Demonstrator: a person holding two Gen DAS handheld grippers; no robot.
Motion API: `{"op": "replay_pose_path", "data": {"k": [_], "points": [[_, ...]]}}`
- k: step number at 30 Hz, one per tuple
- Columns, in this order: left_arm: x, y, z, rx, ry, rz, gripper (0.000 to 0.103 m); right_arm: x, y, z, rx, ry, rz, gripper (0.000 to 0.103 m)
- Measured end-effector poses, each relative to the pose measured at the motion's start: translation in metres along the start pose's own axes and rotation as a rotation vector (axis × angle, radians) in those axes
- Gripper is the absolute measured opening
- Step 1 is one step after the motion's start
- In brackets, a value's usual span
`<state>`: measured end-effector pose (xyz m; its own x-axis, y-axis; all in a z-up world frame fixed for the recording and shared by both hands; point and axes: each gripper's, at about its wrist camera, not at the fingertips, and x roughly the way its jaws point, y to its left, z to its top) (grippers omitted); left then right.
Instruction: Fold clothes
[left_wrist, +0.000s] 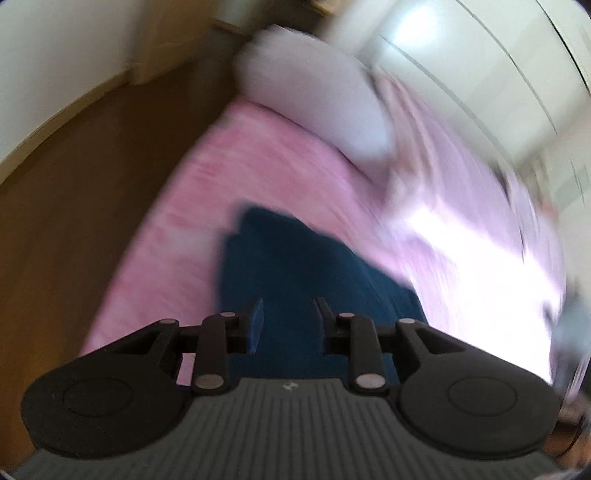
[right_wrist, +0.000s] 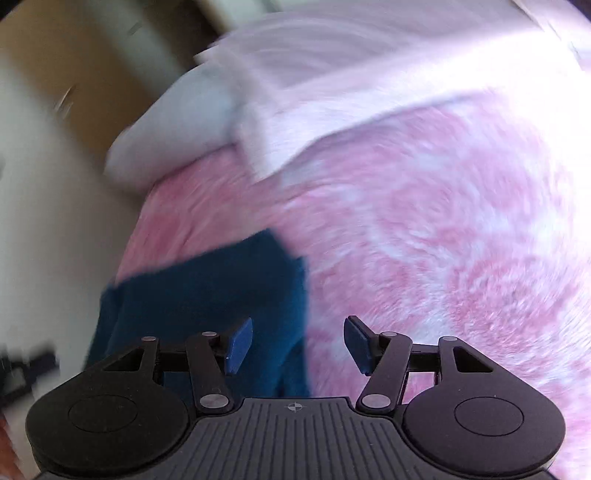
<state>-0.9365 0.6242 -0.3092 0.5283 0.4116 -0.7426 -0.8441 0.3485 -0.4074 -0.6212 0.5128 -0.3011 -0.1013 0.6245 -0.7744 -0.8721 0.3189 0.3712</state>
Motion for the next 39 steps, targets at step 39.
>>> {"op": "replay_pose_path", "data": {"k": [39], "points": [[0.073, -0.058, -0.039, 0.308, 0.038, 0.188, 0.013, 0.067, 0.059, -0.05, -0.36, 0.063, -0.131, 0.026]]}}
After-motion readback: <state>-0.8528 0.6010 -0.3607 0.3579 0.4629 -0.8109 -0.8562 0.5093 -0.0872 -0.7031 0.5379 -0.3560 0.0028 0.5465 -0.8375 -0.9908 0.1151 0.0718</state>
